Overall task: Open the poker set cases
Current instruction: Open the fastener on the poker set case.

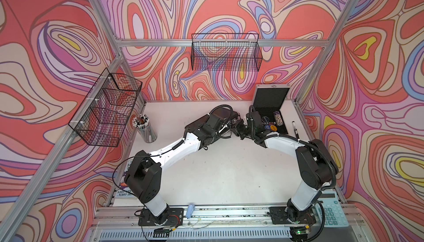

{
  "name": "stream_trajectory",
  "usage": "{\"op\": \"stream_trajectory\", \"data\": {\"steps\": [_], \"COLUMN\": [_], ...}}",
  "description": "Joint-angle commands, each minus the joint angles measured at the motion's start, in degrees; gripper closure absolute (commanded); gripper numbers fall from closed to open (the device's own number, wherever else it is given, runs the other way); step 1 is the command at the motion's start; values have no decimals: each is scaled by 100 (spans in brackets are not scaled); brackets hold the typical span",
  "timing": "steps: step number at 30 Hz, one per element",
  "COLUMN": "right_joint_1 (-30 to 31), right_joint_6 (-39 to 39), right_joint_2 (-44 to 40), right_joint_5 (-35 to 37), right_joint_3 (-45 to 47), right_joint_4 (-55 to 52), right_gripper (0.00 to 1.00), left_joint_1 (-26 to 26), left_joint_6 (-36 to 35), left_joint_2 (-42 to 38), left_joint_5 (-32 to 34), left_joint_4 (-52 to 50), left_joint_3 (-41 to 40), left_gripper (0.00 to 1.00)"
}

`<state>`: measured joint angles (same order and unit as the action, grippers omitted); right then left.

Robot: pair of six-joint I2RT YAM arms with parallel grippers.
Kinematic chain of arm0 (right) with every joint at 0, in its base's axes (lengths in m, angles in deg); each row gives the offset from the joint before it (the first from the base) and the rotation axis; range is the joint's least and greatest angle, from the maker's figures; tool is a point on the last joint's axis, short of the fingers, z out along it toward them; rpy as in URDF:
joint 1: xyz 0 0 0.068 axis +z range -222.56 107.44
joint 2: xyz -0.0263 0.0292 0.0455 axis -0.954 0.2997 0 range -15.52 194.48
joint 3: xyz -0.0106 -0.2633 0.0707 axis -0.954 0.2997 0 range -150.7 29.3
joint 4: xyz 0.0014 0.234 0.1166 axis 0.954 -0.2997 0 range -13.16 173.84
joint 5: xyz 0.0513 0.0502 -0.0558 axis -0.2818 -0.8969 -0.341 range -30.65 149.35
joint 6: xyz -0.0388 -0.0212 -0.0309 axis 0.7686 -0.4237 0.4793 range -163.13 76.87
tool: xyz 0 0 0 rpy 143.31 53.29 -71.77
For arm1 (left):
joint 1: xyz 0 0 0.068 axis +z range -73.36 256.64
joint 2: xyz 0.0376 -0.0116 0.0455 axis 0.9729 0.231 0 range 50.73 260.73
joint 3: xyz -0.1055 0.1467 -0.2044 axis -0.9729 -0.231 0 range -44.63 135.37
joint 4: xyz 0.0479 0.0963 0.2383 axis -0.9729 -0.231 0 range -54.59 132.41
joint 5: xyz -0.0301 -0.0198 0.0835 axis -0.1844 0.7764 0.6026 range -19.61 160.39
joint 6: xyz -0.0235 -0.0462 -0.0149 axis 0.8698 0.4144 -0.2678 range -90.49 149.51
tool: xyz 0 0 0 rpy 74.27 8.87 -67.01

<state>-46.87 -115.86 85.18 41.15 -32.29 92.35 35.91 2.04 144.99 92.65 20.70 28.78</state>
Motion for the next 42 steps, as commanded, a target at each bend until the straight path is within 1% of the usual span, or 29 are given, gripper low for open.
{"op": "stream_trajectory", "data": {"steps": [1,4,9,11,16,21,25,28,31,33,35,38,42], "right_joint_1": [103,104,103,105,103,103,104,109,107,111,104,103,104], "right_joint_6": [93,92,119,95,66,57,56,57,14,12,30,65,48], "right_joint_2": [-67,-77,-85,-80,-84,-83,-75,-47,-16,-16,-16,-16,177], "right_joint_5": [-114,-114,-132,-141,-154,-159,-166,-154,-168,-171,-143,-110,-114], "right_joint_3": [-209,-287,-343,-346,-345,-362,-359,-348,-320,-304,-299,-281,-225], "right_joint_4": [784,754,696,717,749,739,739,753,840,845,814,793,844], "right_gripper": [100,100,100,100,100,100,100,100,100,100,100,100,100], "left_joint_1": [-168,-273,-361,-374,-404,-448,-486,-488,-487,-481,-489,-481,-323], "left_joint_6": [-94,-90,-270,-288,-590,-879,-1056,-1155,-1147,-1084,-999,-887,-593], "left_joint_2": [-179,-226,-157,-79,143,357,336,205,74,-14,-105,-207,-382], "left_joint_5": [-46,-25,270,412,1081,1534,1787,1869,1852,1787,1681,1532,1208], "left_joint_4": [-330,-374,-318,-341,-23,273,501,608,605,549,449,262,-6], "left_joint_3": [-84,-242,-432,-406,-453,-470,-515,-563,-609,-613,-581,-475,-363], "left_gripper": [19,14,9,9,8,10,16,24,37,49,58,64,66]}}
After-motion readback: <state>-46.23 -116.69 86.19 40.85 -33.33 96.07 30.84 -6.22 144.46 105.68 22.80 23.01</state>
